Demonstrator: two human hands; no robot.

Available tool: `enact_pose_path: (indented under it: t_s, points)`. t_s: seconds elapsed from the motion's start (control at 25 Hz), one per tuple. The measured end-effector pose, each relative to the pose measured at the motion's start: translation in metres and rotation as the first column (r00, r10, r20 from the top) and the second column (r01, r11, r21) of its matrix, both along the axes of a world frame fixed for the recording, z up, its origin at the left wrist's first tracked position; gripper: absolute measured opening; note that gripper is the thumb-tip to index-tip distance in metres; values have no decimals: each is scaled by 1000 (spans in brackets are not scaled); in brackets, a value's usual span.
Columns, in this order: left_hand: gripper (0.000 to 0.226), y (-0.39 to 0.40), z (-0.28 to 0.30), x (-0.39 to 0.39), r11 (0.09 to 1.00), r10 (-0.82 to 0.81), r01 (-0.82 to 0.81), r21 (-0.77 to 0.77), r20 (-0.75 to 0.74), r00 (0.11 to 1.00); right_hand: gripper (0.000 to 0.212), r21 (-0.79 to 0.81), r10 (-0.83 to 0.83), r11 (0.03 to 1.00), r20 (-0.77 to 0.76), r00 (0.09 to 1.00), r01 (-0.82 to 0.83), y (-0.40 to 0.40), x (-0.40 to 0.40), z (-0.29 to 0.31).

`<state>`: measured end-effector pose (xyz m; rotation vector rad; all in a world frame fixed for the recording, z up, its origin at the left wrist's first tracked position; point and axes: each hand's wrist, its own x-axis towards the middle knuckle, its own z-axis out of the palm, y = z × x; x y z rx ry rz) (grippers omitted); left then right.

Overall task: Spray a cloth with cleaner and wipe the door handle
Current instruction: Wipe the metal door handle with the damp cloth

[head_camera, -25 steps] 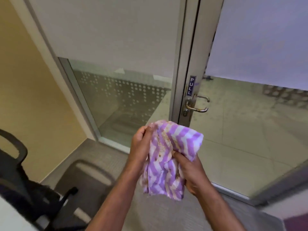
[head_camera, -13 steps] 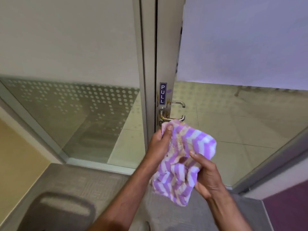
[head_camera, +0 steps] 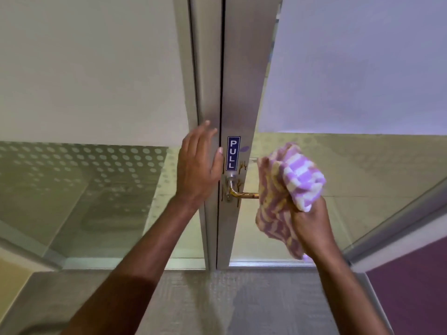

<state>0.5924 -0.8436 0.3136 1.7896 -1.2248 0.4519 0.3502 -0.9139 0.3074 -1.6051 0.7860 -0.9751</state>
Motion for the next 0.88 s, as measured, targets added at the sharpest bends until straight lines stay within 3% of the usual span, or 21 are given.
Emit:
enact_pose_path:
  t_s: [0.08,0.16,0.24,0.32,0.4,0.52,0.72,0.88]
  points:
    - [50,-17,14,22,998,66,-63,-20,220,973,11,-128,-51,991,-127,991,34,-13,7,11]
    - [57,-34,25,36,992,123,-103,-77,342,932,15,-467,-198,883,-275,941,50,-27,18,19]
    - [60,-48,35,49,984,162,-115,-137,405,900,26,-773,-335,634,-247,909,24,-41,35,17]
    - [60,-60,41,59,977,195,-132,-170,435,879,43,-919,-368,393,-191,910,-34,-58,60,10]
    - [58,-72,40,65,967,238,-166,-192,456,858,53,-952,-402,241,-274,874,-188,-72,86,-1]
    - [56,-83,35,69,953,287,-196,-231,479,830,56,-887,-462,91,-440,770,-453,-94,109,-25]
    - [54,-89,28,77,944,304,-190,-268,491,816,56,-825,-424,57,-529,735,-562,-115,116,-50]
    - [54,-93,25,80,937,320,-194,-289,496,807,67,-746,-360,-42,-609,707,-664,-123,102,-73]
